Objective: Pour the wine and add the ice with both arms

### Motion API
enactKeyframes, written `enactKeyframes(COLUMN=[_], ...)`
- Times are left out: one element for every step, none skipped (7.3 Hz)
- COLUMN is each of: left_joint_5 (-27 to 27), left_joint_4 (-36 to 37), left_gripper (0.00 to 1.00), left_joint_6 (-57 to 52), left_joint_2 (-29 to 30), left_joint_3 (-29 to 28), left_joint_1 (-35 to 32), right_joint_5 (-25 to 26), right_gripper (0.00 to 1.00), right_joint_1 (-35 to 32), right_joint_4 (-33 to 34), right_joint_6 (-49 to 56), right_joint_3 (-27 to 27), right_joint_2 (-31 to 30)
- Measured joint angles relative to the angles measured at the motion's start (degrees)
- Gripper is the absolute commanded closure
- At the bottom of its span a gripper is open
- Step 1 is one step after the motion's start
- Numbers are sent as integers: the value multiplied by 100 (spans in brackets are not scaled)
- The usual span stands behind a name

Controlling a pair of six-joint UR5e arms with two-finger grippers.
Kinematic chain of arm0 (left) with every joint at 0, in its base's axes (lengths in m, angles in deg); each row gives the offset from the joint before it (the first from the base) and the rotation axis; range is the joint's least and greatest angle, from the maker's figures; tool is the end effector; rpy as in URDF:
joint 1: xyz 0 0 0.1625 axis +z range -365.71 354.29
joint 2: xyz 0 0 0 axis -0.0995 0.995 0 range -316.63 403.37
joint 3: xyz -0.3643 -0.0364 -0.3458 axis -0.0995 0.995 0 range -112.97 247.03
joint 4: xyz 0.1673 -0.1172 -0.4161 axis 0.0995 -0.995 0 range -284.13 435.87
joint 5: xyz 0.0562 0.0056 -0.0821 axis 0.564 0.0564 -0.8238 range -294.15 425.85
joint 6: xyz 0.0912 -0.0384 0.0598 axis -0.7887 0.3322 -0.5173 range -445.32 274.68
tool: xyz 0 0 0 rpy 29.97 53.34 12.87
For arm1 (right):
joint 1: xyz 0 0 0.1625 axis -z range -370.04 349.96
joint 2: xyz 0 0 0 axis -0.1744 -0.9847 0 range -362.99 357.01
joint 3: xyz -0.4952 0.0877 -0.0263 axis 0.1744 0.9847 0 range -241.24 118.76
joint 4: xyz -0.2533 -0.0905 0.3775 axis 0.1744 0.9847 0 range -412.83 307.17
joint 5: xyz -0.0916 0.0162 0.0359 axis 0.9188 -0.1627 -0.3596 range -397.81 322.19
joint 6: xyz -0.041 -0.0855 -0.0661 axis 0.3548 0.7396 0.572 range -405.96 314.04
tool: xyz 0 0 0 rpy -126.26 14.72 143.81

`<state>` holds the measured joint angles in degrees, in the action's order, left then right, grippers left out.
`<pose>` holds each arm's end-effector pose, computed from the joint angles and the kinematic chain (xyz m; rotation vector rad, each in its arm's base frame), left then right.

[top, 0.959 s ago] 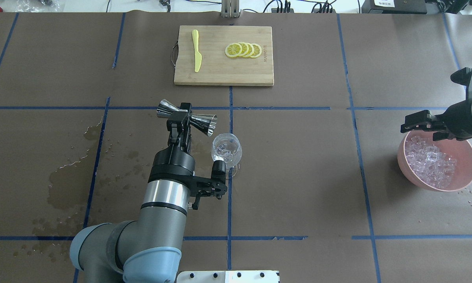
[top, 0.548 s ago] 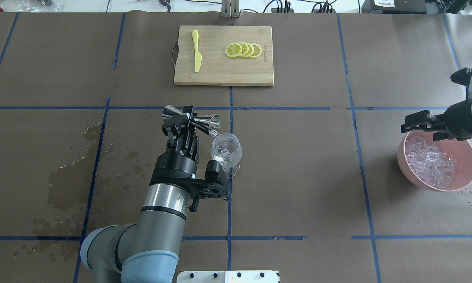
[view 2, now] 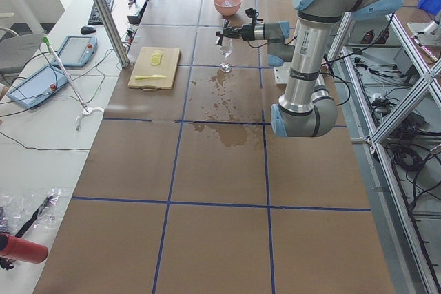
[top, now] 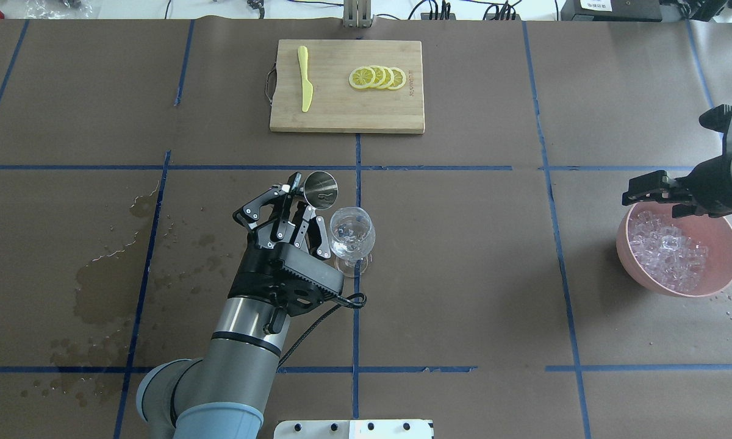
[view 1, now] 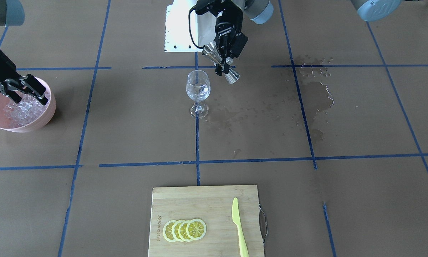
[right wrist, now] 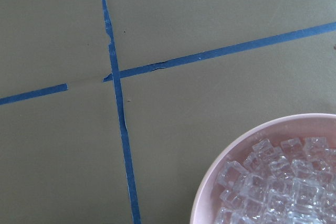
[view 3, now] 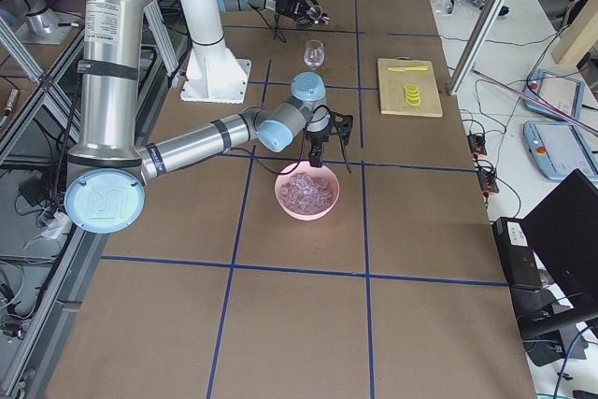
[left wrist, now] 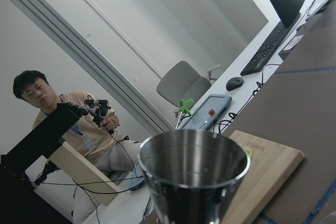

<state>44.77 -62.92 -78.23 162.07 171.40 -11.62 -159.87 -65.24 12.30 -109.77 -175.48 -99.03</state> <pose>0.5765 -0.3021 0.2001 1.5485 0.3291 0.0866 -0.2312 -0.4586 0.5281 0.0730 -0.9030 0.2612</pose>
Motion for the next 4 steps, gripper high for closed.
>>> enactKeyframes(left_joint_5=[-32,-46,-49,-49], left_joint_4=[-350,-617,-833,-1004], left_gripper=[100,100,100,100], left_joint_6=[351,694,1108,1427], left_joint_2=[-28,-60,-106,-163], left_joint_3=[2,10,27,51], left_joint_1=[0,-6,-19,-37], right_joint_5=[4,6,7,7], right_gripper=[0,0,0,0], right_joint_1=[0,0,0,2], right_joint_4=[0,0,0,0], right_joint_6=[0,0,0,0], right_joint_3=[-3,-7,-7,-5], right_joint_2=[3,5,5,4])
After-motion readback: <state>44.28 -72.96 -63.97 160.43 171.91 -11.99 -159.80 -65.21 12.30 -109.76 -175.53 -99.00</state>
